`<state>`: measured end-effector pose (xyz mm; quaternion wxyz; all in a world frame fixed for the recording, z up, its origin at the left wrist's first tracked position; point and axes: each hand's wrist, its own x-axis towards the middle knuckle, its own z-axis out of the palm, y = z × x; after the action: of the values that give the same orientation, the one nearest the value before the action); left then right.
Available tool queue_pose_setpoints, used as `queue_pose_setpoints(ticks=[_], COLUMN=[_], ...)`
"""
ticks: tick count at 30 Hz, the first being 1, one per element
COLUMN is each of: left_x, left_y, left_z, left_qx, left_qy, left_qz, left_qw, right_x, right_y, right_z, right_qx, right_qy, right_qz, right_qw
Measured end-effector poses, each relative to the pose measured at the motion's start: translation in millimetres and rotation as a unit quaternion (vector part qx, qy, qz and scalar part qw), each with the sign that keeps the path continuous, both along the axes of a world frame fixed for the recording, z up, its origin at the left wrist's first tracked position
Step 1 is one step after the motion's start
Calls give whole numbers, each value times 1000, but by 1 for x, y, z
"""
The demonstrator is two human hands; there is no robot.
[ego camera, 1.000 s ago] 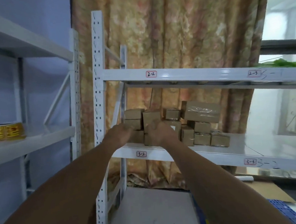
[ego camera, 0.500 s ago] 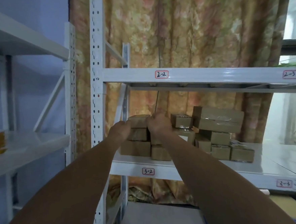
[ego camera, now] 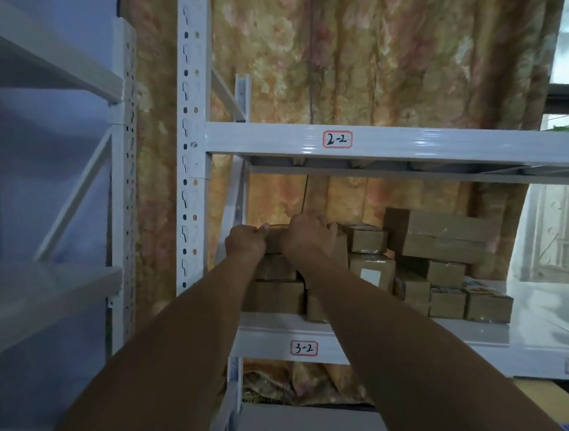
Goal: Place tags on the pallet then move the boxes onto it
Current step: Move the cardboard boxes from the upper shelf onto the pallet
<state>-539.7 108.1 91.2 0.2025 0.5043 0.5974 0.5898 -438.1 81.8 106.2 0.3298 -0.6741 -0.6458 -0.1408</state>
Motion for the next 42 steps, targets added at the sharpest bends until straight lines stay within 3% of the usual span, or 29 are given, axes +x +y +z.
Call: queue_pose_setpoints(ticks=[4, 10, 18, 24, 31, 33, 42], left_x=[-4, -8, -6, 18, 61, 75, 167], left_y=[3, -12, -37, -78, -136, -154, -225], left_z=[0, -1, -9, -13, -2, -6, -55], left_qx=[4, 69, 71, 104, 170, 180, 129], left_qy=[-52, -143, -175, -185, -183, -175, -211], left_qz=[-14, -54, -85, -110, -92, -85, -88], left_qw=[999, 986, 978, 971, 964, 964, 965], right_x=[-3, -11, -6, 25, 72, 86, 180], right_y=[1, 1, -18, -55, -117, -138, -204], right_z=[0, -1, -9, -20, -19, -23, -72], right_qx=[22, 69, 106, 137, 159, 149, 130], right_qy=[33, 221, 321, 308, 385, 380, 420], right_qz=[4, 73, 97, 120, 218, 234, 239], right_qw=[999, 970, 936, 934, 882, 882, 866])
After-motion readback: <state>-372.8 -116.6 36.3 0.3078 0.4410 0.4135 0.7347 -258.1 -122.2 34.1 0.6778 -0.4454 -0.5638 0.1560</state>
